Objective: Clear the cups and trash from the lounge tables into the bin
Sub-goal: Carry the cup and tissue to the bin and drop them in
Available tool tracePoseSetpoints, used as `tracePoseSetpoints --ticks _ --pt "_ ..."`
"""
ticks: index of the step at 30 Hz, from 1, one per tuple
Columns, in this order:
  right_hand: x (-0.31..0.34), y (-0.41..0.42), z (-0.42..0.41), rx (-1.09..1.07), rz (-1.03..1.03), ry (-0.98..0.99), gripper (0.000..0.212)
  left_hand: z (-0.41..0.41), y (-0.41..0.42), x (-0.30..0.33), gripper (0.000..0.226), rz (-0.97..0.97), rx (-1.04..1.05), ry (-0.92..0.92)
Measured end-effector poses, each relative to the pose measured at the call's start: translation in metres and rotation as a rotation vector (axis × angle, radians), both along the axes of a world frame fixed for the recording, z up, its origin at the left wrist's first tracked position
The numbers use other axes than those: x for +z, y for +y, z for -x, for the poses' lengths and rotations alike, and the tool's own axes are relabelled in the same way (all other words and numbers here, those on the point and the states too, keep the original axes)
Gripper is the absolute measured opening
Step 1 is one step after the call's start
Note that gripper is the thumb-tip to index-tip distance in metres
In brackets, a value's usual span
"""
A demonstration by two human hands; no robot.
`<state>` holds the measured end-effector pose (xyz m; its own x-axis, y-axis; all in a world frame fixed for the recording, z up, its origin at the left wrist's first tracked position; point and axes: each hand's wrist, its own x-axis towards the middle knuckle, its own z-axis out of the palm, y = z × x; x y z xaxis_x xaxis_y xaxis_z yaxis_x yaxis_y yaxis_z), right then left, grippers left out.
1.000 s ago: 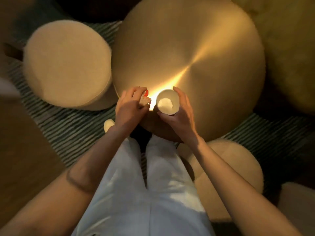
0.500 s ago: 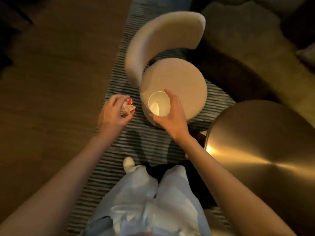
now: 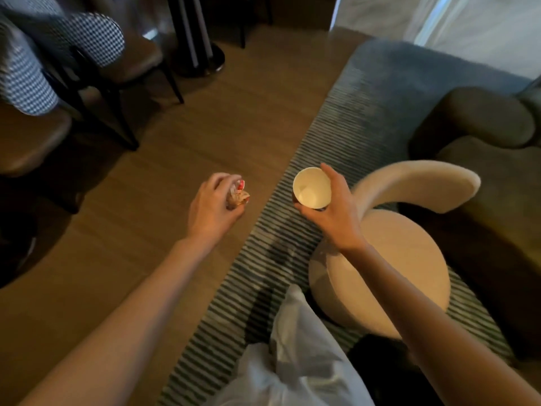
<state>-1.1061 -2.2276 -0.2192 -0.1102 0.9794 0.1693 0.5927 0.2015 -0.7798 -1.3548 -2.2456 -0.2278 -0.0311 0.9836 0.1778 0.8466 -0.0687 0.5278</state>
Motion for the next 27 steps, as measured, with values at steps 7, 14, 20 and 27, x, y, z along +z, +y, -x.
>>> tracePoseSetpoints --ticks 7,14,20,27 --pt "-0.002 0.173 0.028 -0.079 -0.013 -0.013 0.087 0.035 0.16 0.003 0.054 0.028 0.036 0.042" --pt "0.023 0.324 0.06 -0.031 -0.112 -0.096 0.088 0.069 0.311 0.019 0.048 -0.028 0.064 0.007" --pt "0.01 0.461 0.082 -0.066 -0.084 -0.119 0.086 0.097 0.447 0.014 0.047 -0.016 0.046 -0.039" --pt "-0.006 0.621 0.093 -0.311 -0.084 -0.103 0.087 0.116 0.668 0.016 0.046 0.014 -0.151 -0.058"
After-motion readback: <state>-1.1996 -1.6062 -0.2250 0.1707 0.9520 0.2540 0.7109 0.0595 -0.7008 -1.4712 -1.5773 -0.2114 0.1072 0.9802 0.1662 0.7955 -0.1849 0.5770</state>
